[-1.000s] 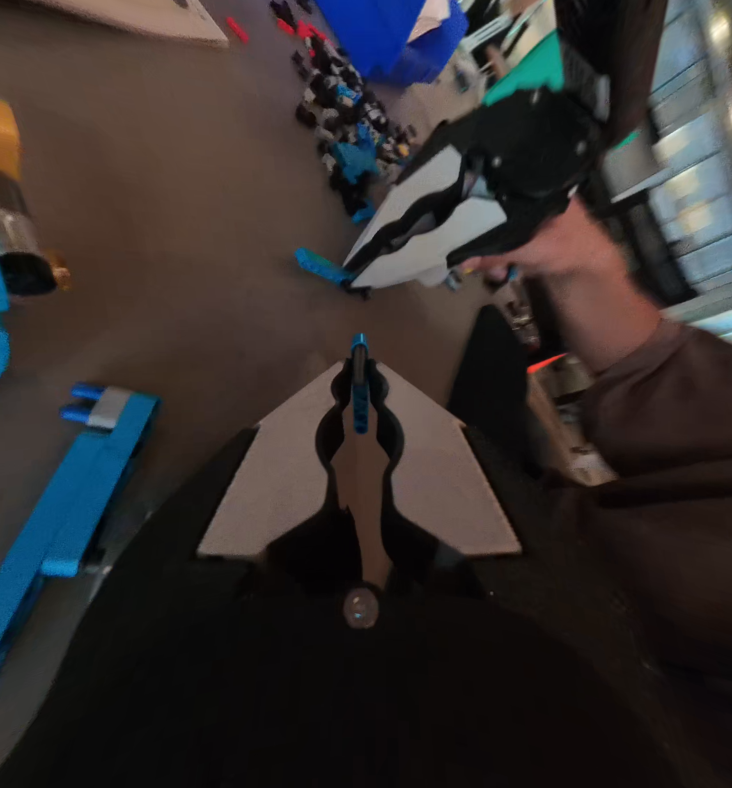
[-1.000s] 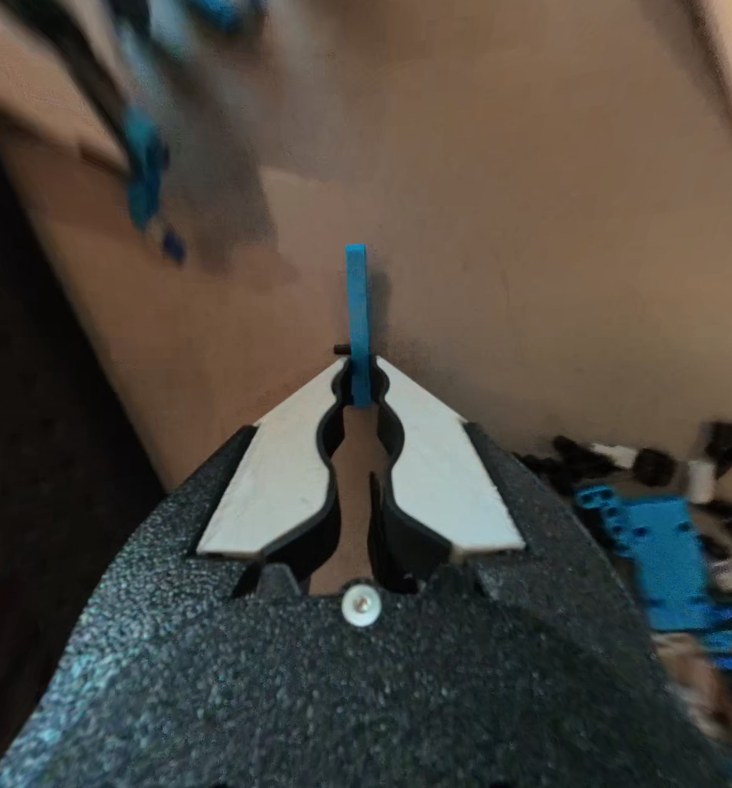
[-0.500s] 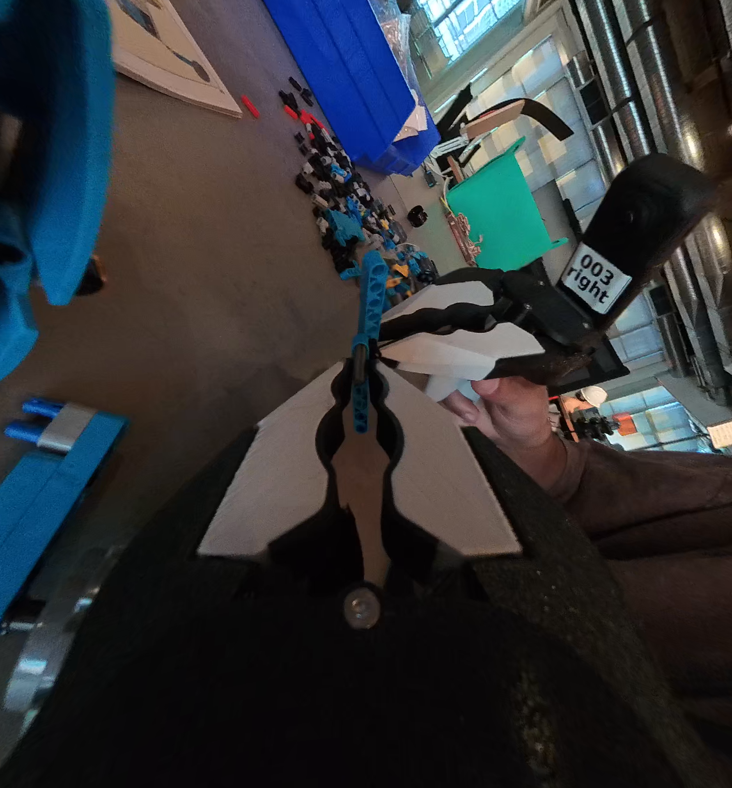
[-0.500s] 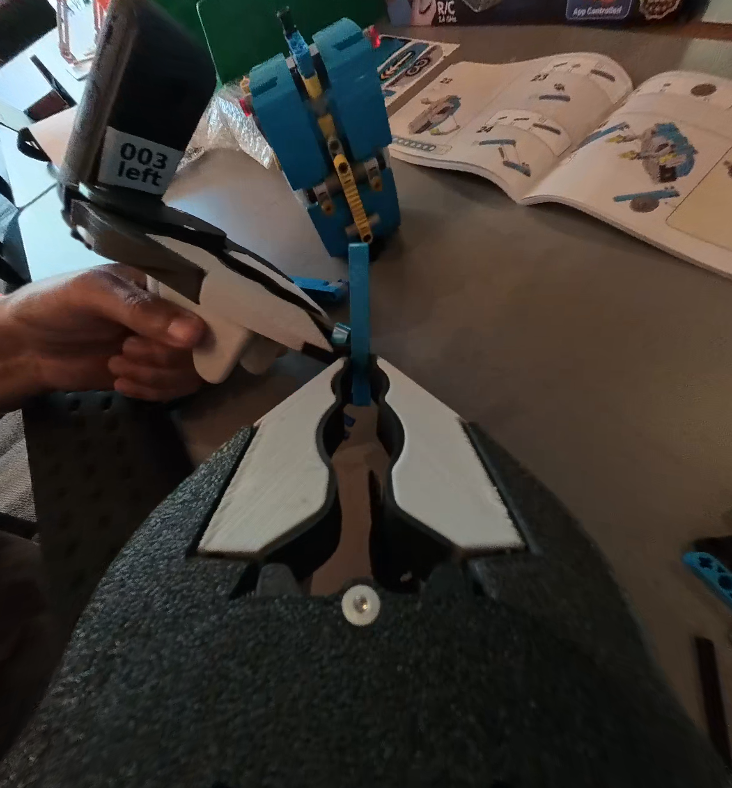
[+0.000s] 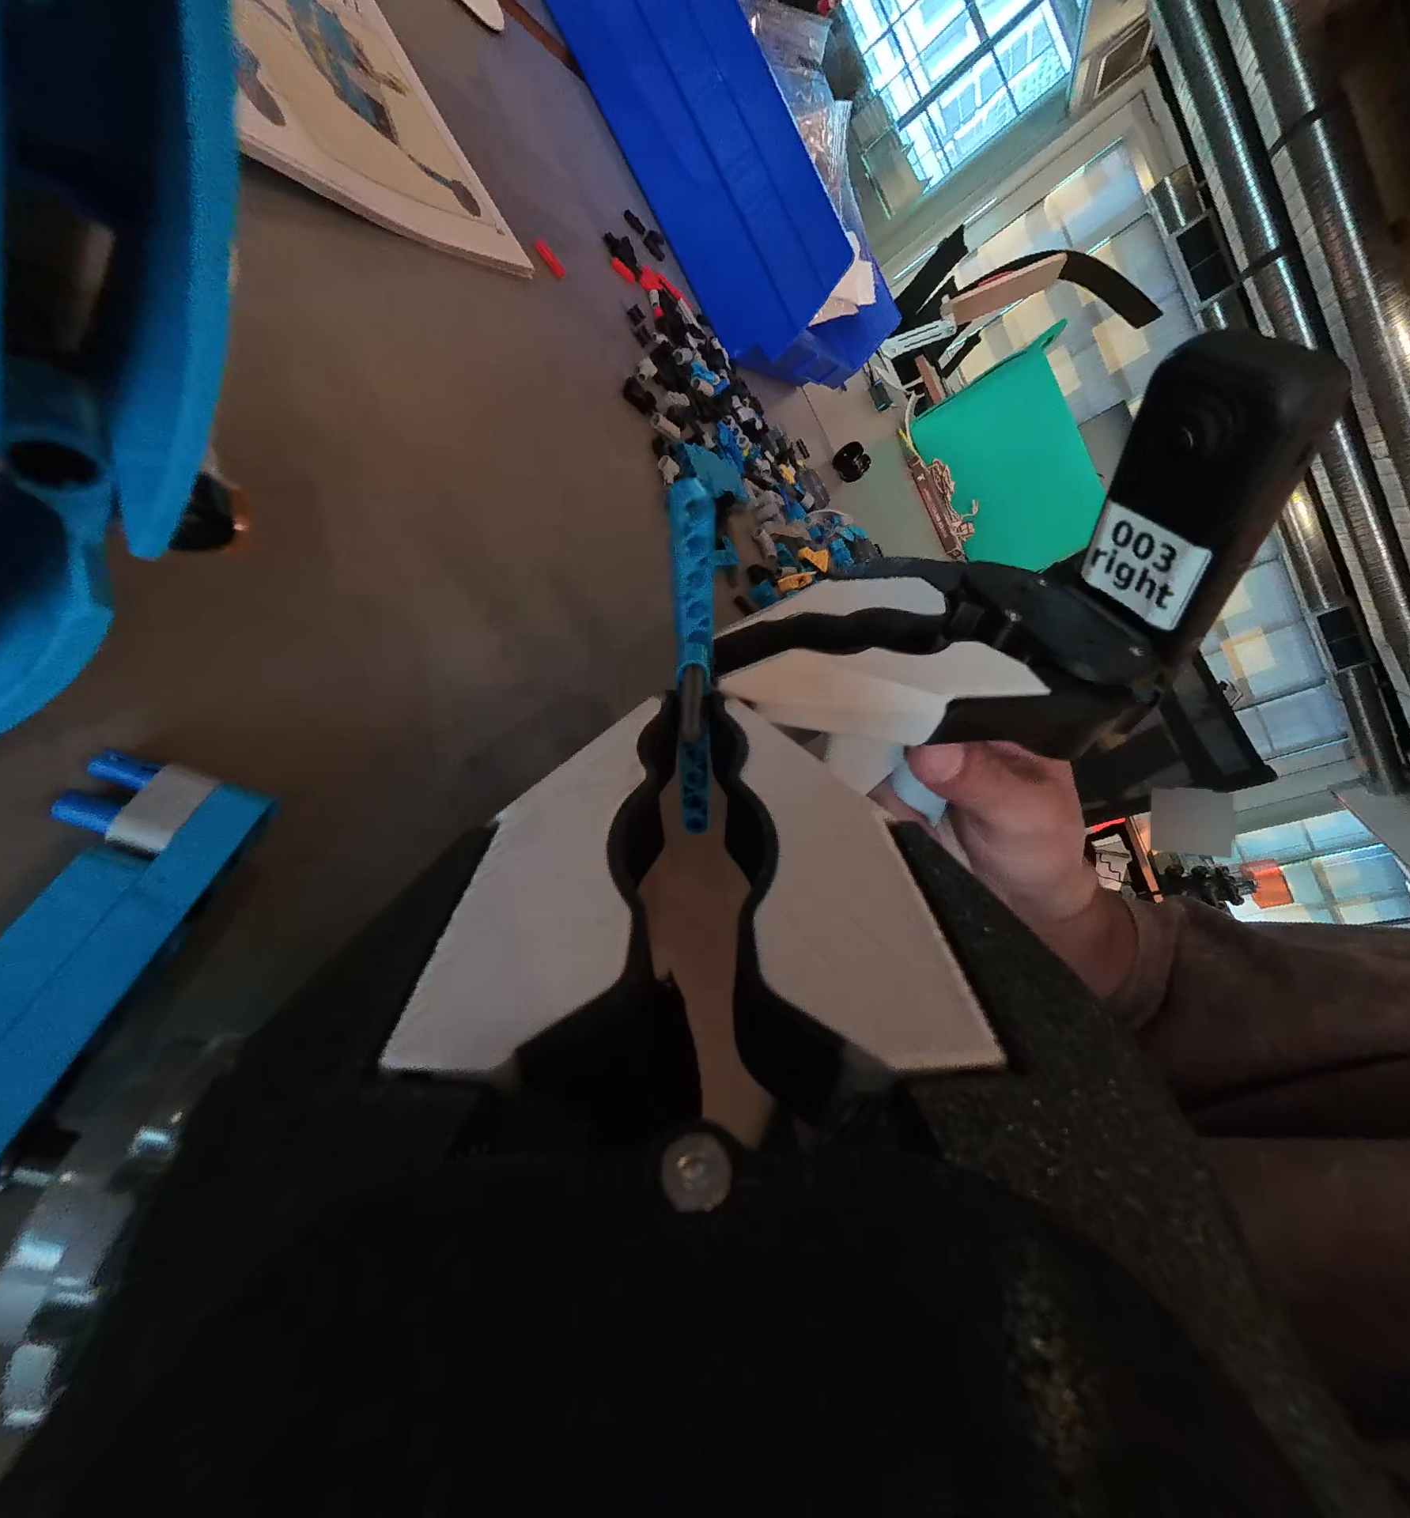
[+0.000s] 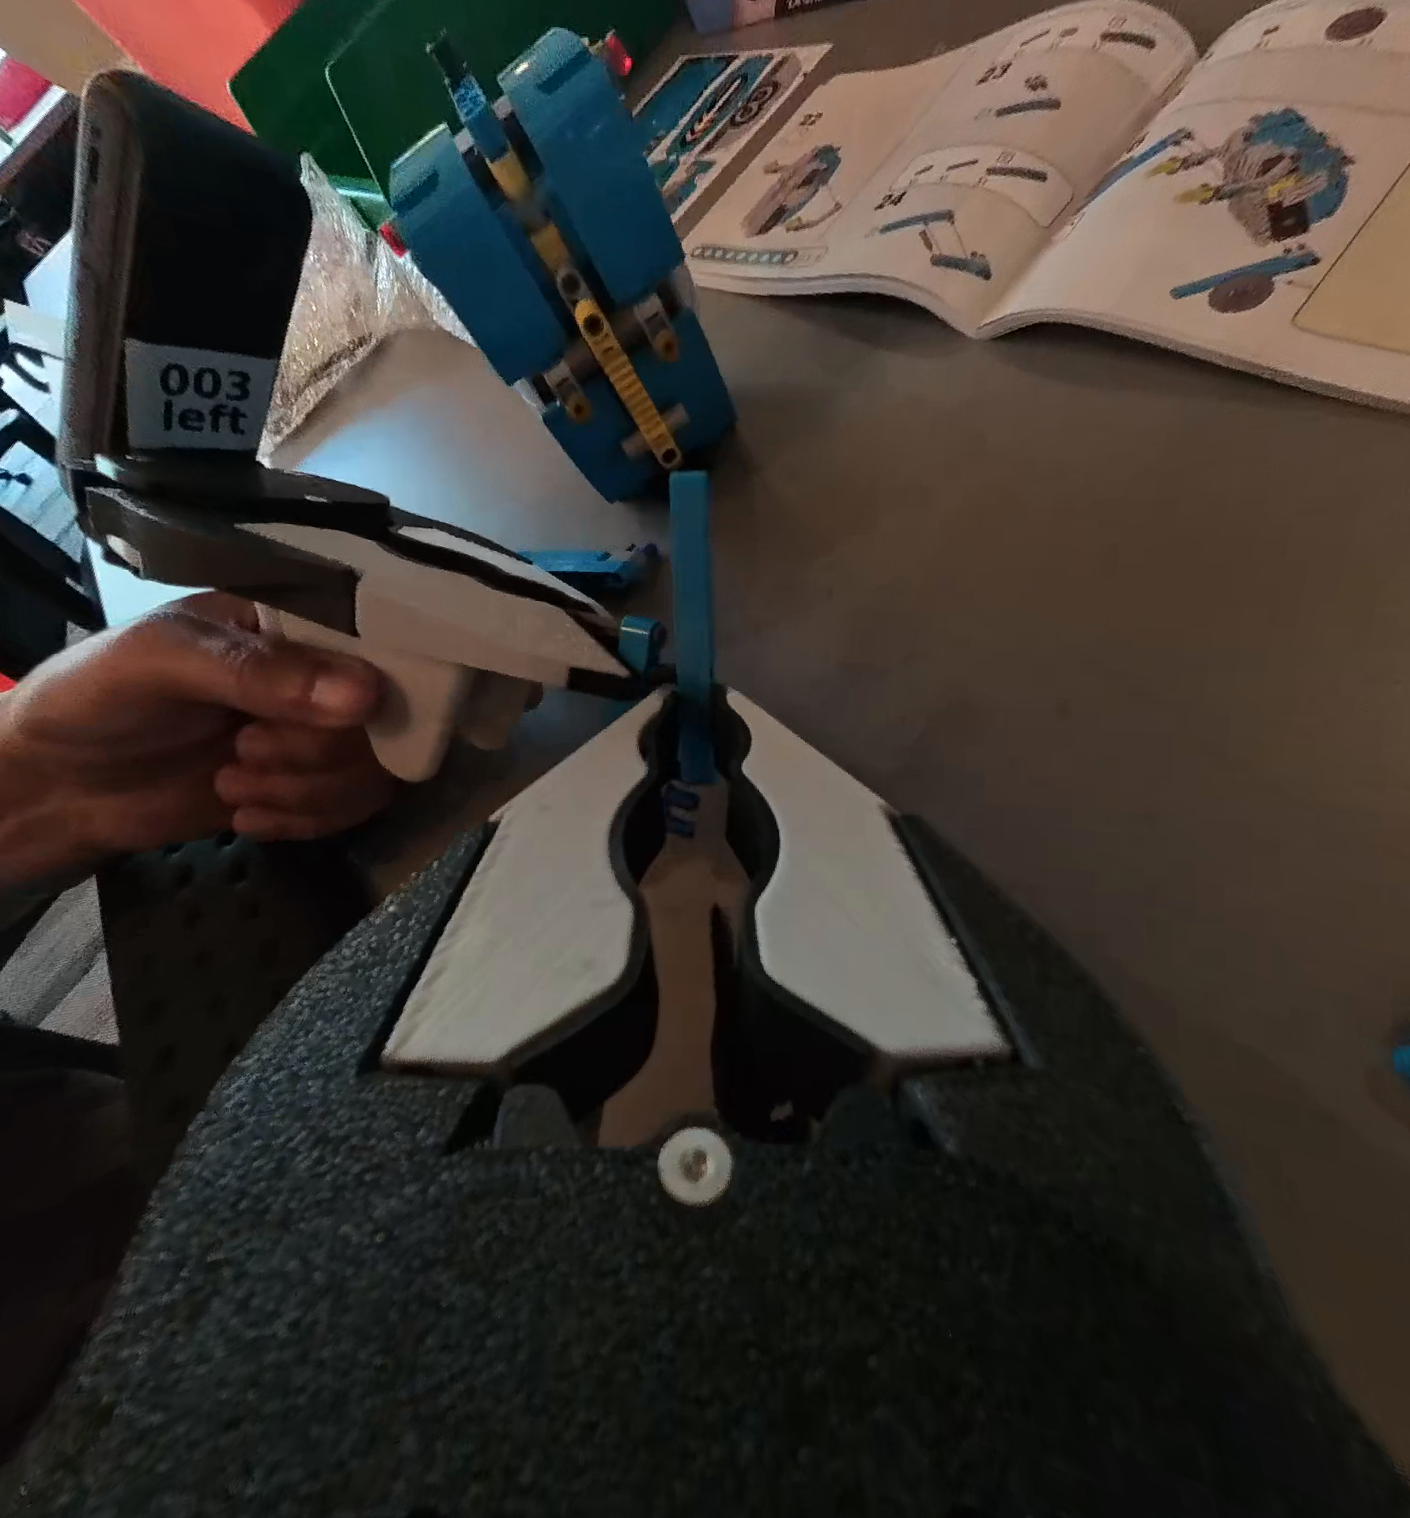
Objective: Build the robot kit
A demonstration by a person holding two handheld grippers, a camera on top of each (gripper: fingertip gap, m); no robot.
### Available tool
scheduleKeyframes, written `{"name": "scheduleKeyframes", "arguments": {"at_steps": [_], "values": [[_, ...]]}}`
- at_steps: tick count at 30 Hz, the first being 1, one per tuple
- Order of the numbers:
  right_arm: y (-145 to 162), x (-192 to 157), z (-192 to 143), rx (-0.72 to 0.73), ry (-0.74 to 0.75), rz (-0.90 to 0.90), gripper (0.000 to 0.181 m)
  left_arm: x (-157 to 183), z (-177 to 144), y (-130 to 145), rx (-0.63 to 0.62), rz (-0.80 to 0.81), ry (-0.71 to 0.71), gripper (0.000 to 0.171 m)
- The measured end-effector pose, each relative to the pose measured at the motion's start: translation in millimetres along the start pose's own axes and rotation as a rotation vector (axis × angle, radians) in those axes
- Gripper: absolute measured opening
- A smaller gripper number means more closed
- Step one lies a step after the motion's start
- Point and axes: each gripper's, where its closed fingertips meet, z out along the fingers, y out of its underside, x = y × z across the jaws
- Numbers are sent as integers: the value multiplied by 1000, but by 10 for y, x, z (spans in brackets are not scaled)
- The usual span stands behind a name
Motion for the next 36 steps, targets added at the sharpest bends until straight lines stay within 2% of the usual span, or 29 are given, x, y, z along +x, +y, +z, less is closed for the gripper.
{"name": "scheduleKeyframes", "arguments": {"at_steps": [10, 16, 23, 27, 29, 30, 33, 36], "values": [[-22, 13, 14, 12, 60, -52, 7, 28, 19, -19, 22, 20, 0, 7], [-65, -78, -60, 50, -74, 1, 9, 64, 5, -29, 37, 36, 14, 7], [-48, -84, -76, 46, -24, -107, 9, 77, 3, -14, 29, 39, 23, 6], [-59, -132, -115, 49, -167, 20, 11, 121, -8, -19, 33, 42, 53, 7], [-74, -288, -180, 62, -326, 84, 43, 124, -9, -19, 33, 43, 55, 7], [-73, -288, -186, 65, -336, 99, 43, 128, -10, -18, 32, 43, 59, 7], [-45, -286, -174, 51, -304, 42, 44, 123, -4, -11, 28, 48, 51, 7], [-12, -252, -113, 38, -163, -105, 43, 100, -1, -19, 34, 46, 33, 7]]}}
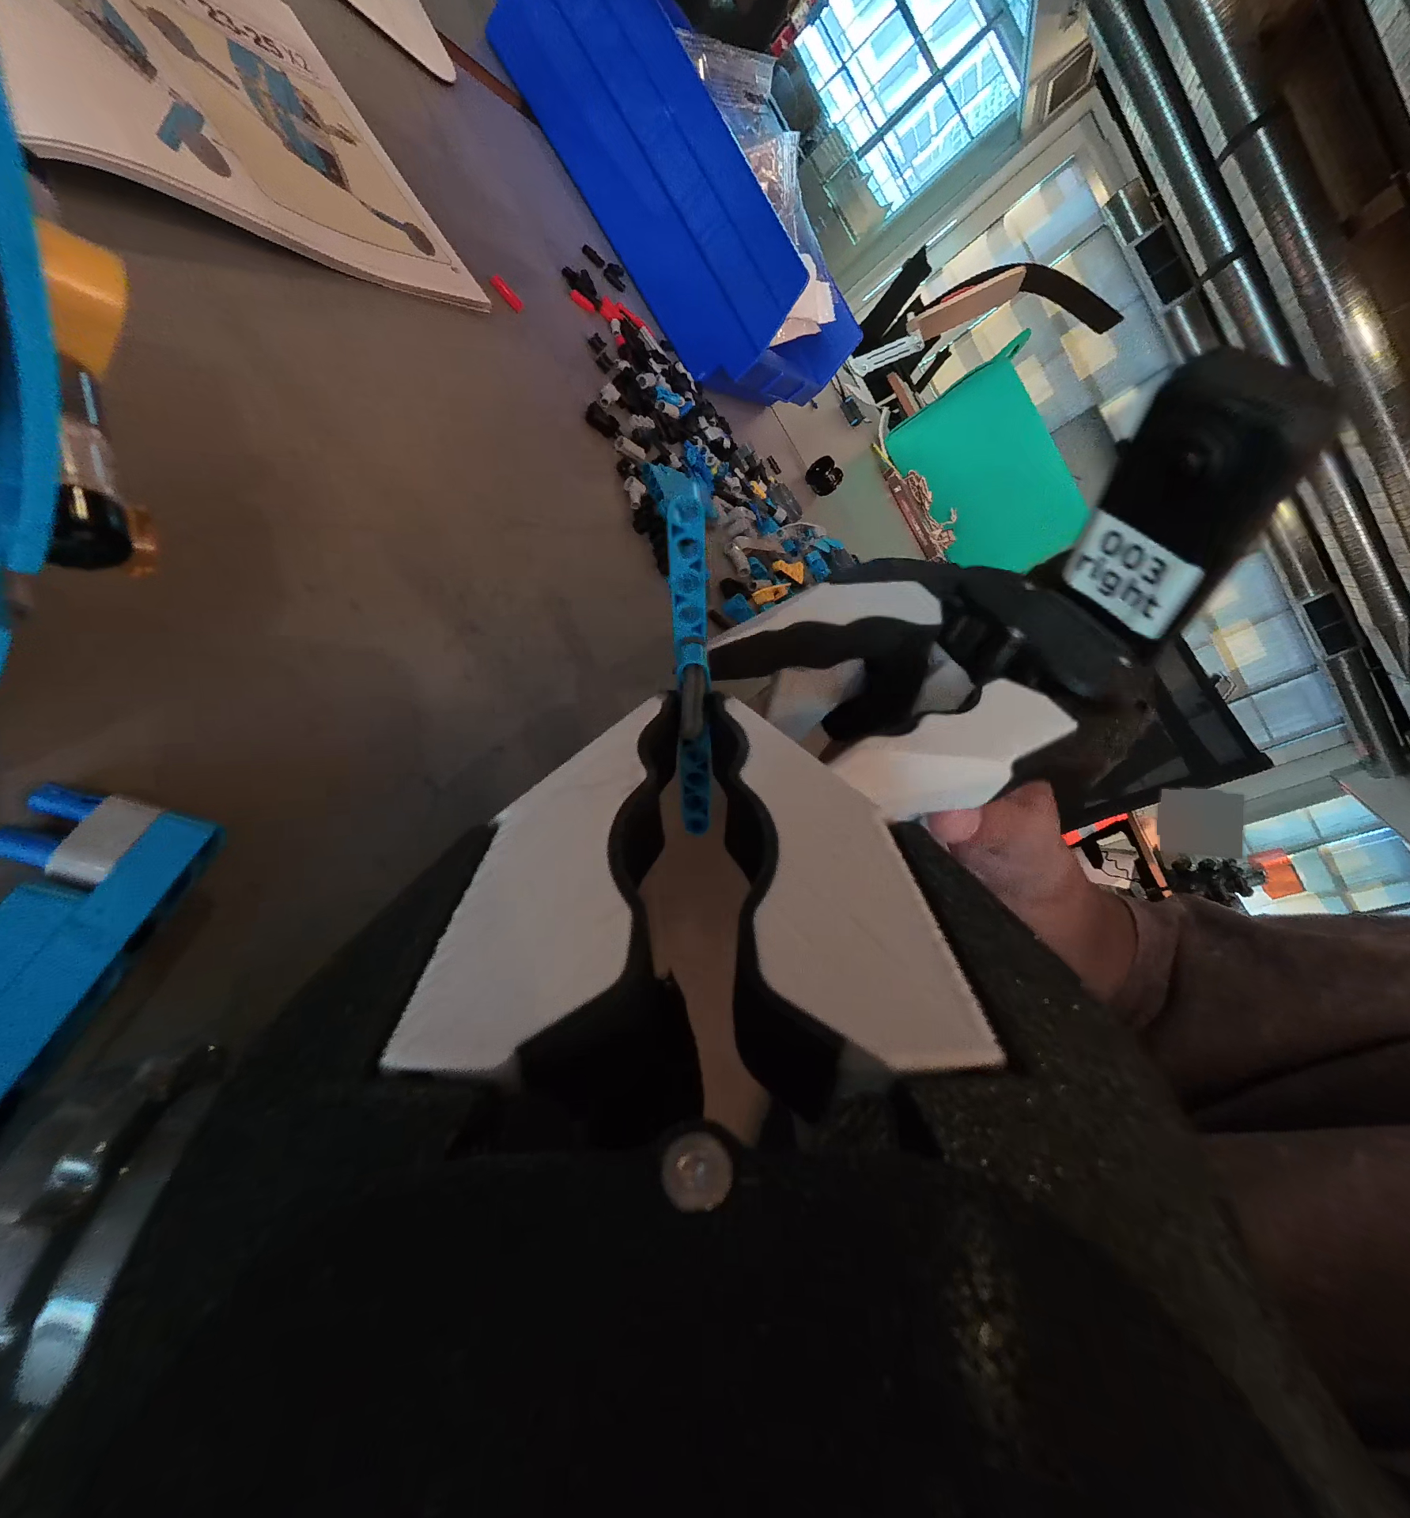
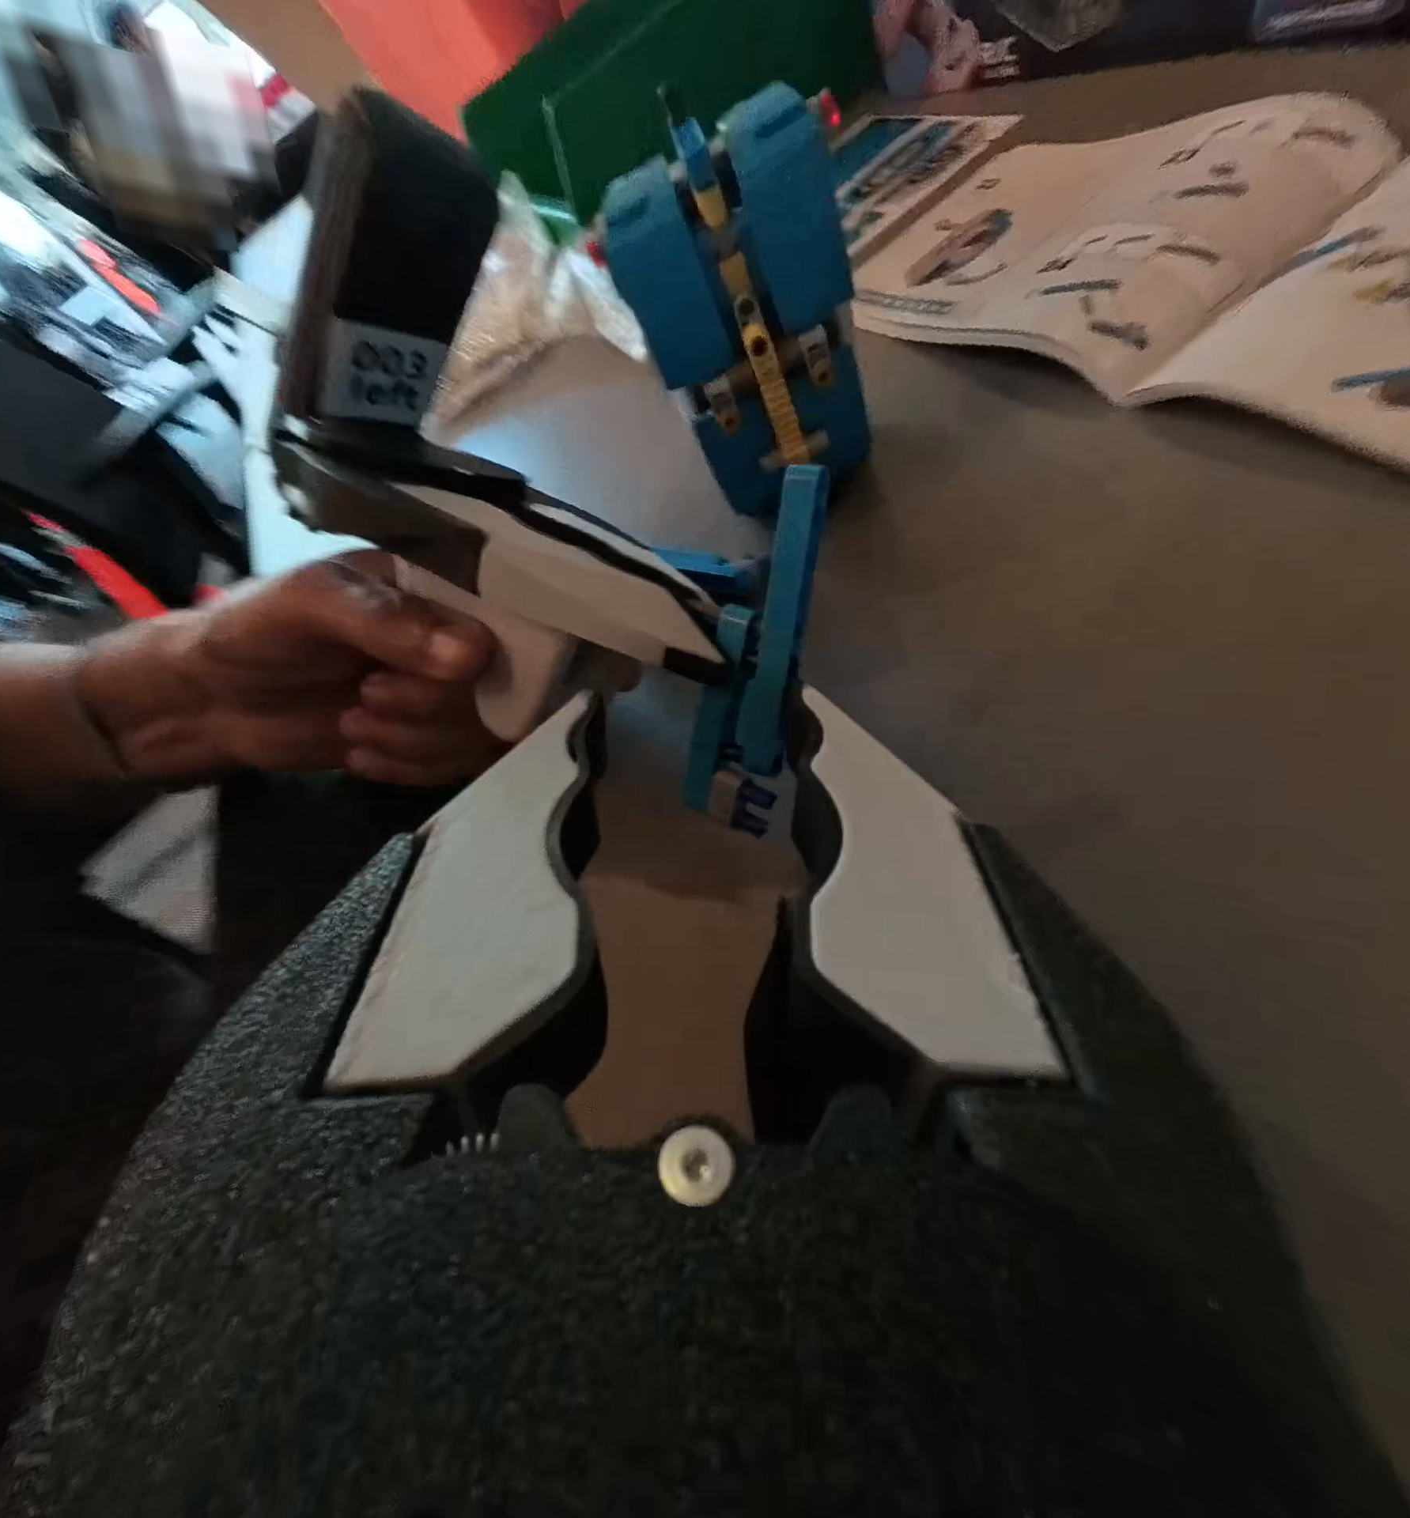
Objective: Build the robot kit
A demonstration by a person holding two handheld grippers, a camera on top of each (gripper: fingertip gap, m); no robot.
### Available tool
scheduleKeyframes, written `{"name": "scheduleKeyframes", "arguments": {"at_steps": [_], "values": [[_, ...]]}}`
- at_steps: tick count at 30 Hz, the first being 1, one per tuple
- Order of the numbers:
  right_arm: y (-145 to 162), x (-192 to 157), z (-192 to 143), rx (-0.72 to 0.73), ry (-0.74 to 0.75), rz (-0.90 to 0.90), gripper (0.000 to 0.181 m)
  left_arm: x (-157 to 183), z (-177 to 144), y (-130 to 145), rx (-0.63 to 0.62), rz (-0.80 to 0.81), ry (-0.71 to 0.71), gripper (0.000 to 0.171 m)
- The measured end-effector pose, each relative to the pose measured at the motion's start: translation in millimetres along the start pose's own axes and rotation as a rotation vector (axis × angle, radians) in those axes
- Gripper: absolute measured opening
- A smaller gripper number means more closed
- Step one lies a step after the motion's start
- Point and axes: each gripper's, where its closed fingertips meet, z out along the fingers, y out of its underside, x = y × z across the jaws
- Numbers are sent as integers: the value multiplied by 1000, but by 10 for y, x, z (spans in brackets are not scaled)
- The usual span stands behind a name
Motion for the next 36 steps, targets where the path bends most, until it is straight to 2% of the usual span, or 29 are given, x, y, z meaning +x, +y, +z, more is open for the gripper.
{"name": "scheduleKeyframes", "arguments": {"at_steps": [4, 9, 15, 24, 26, 28, 31, 36], "values": [[16, 161, 58, -41, 256, -163, 23, -40, 5, -9, 8, -8, -27, 6], [53, 204, 119, -88, 344, -250, 26, -102, 12, -6, 9, -32, -59, 7], [56, 255, 136, -105, 363, -218, 24, -128, 34, -14, 24, -39, -88, 7], [-36, 182, 23, -107, 373, -424, 18, 23, 15, -38, 41, -34, 13, 8], [-59, 136, 17, -85, 379, -484, 20, 42, 15, -50, 43, -48, 35, 21], [-66, 83, 29, -82, 379, -535, 20, 69, 15, -58, 47, -56, 58, 24], [-80, 34, 44, -73, 375, -579, 22, 111, -5, -77, 64, -32, 72, 7], [-44, 39, 40, -60, 311, -486, 26, 72, -16, -74, 66, -28, 40, 6]]}}
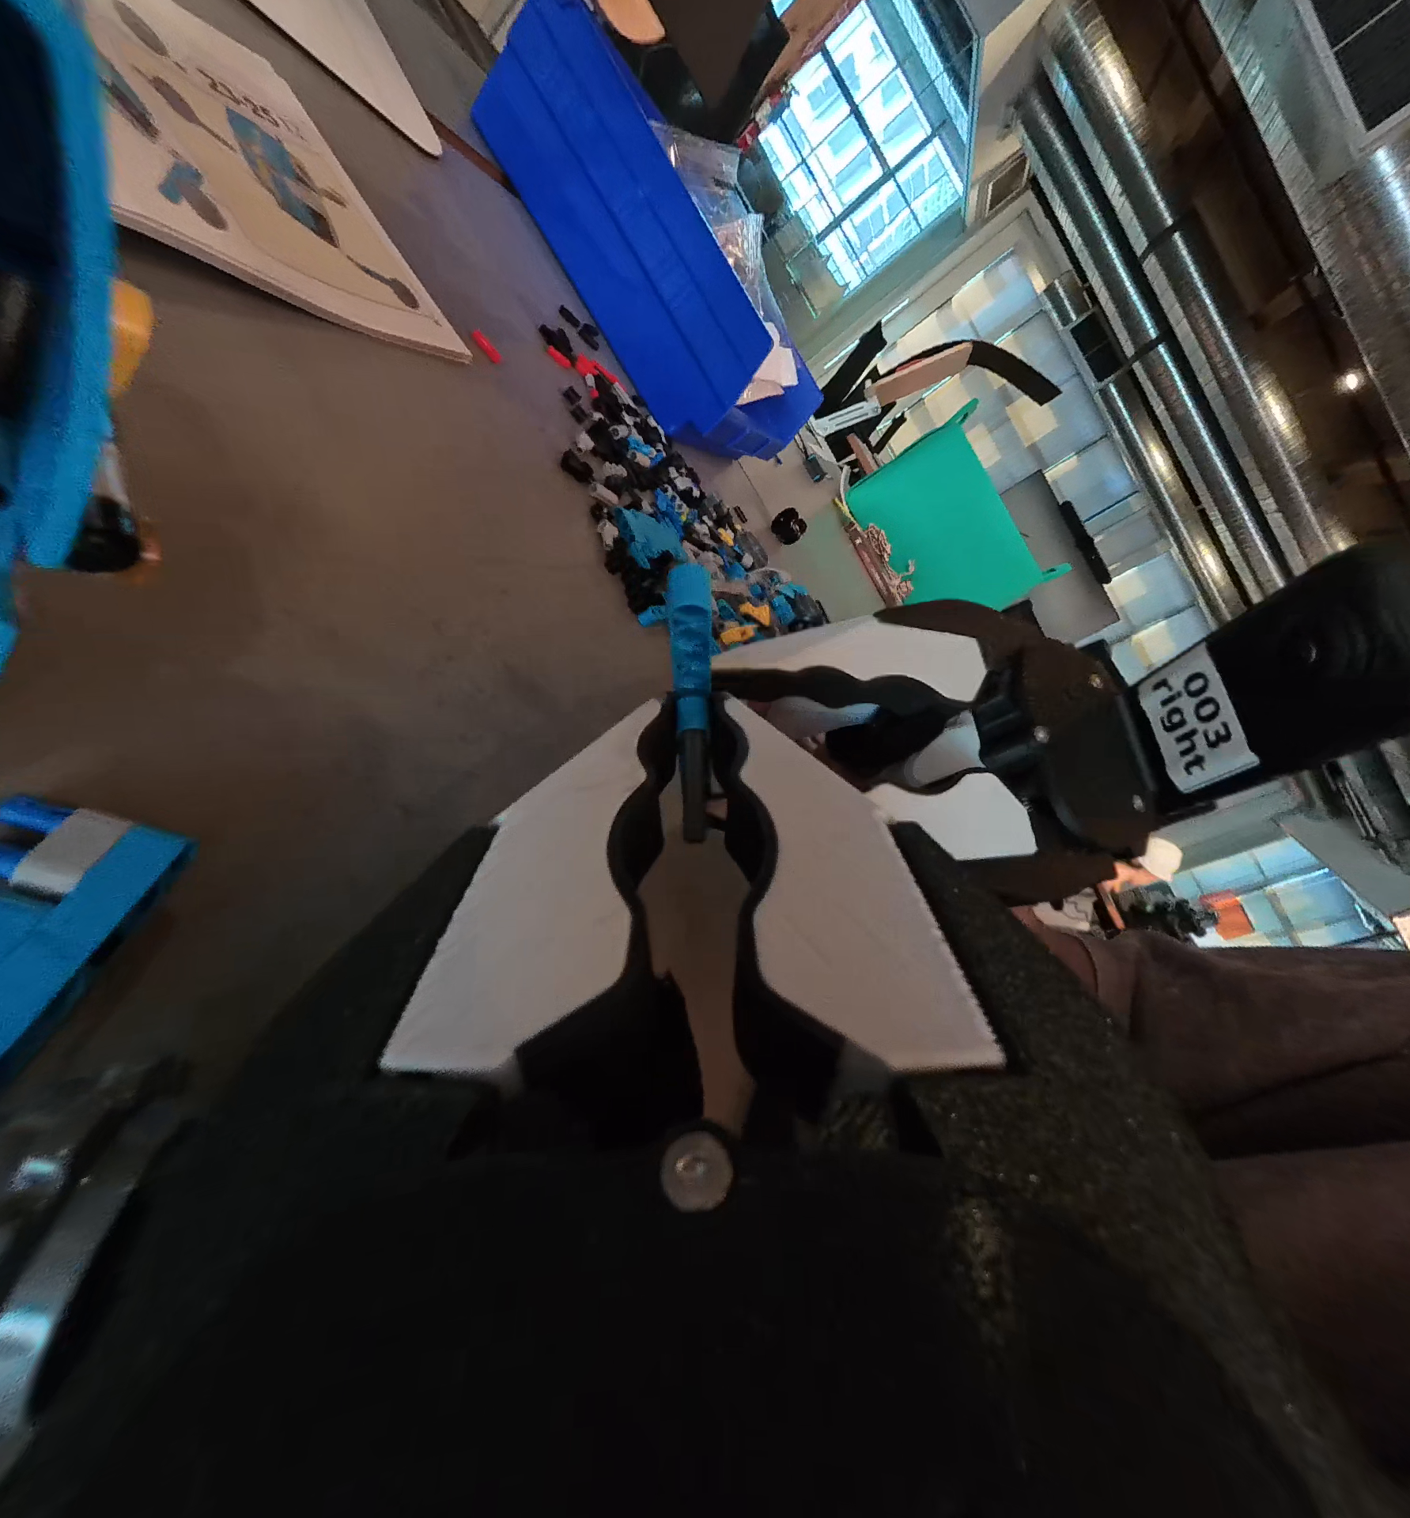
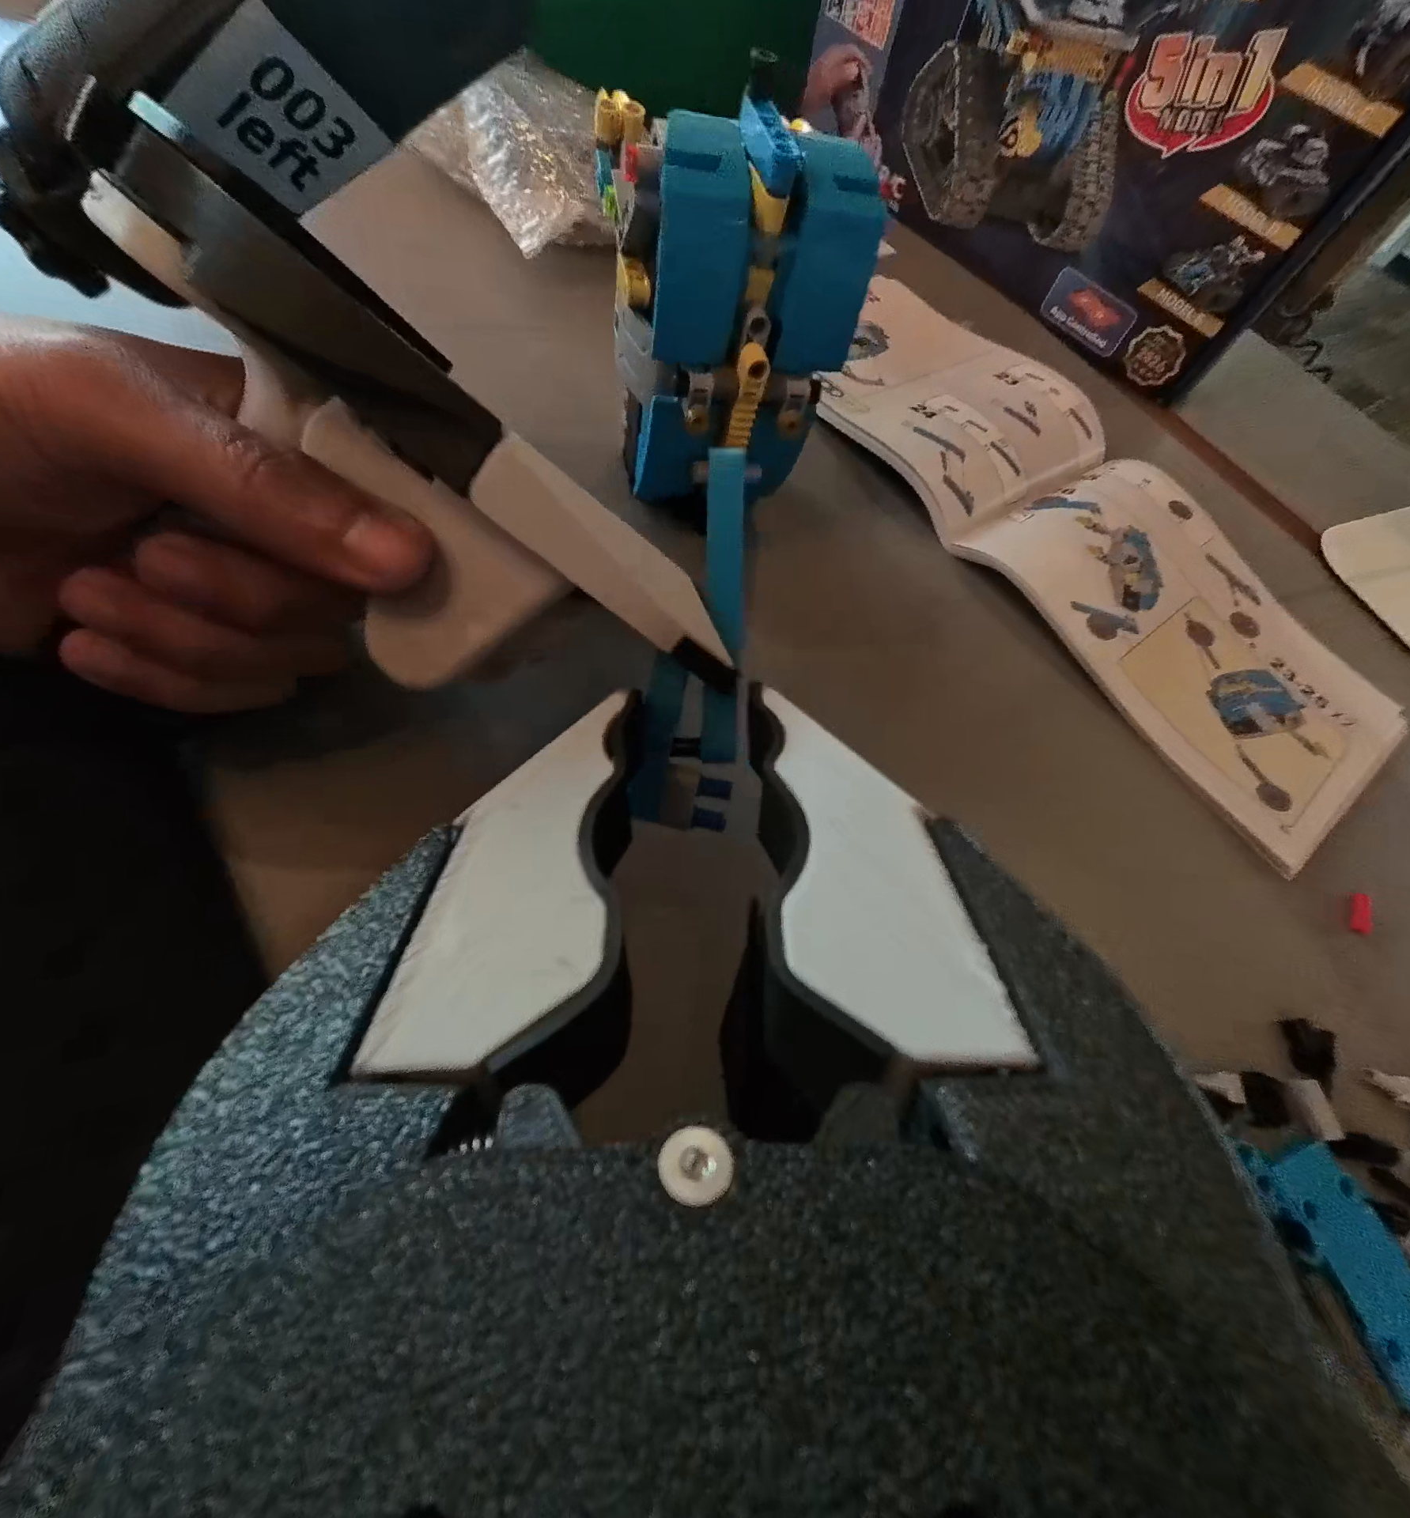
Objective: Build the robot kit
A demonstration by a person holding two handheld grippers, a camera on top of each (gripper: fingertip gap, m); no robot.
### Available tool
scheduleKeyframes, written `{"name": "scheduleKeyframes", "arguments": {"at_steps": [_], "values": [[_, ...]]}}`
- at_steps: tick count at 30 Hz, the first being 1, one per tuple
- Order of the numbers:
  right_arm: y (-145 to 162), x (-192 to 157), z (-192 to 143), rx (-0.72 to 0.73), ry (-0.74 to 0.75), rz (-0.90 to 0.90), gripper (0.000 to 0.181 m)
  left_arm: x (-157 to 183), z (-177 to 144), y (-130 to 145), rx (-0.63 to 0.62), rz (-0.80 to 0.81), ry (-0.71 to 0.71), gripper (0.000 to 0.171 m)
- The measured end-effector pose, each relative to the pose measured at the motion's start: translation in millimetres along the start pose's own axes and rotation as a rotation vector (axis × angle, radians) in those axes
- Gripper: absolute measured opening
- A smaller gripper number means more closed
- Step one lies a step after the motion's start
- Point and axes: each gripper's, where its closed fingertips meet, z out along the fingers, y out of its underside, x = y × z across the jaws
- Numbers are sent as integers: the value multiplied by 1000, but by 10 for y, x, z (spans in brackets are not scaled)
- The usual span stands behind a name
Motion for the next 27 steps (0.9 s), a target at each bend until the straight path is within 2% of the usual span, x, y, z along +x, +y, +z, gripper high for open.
{"name": "scheduleKeyframes", "arguments": {"at_steps": [3, 6, 13, 18, 21, 22, 23, 25, 27], "values": [[71, 25, -3, -25, -14, 19, 36, -4, -17, -16, 10, -12, 7, 7], [81, -24, 22, -37, -34, 1, 25, -8, -13, -17, 11, -10, 3, 7], [95, -19, -6, -87, 23, -139, 24, 30, -4, 4, -2, 2, 22, 7], [146, -17, -7, -116, 23, -123, 23, 13, 20, 41, -29, 5, 9, 7], [109, 15, -19, -85, 27, -104, 23, 44, 5, 26, -25, 8, 28, 9], [65, 37, -39, -60, 44, -109, 23, 54, -10, 24, -23, 7, 34, 20], [11, 59, -69, -34, 64, -118, 23, 72, -28, 17, -17, 7, 46, 23], [-78, 74, -117, 16, 91, -135, 24, 191, -51, 19, -18, 31, 114, 9], [-103, 70, -132, 28, 109, -159, 24, 217, -55, 19, -16, 80, 106, 8]]}}
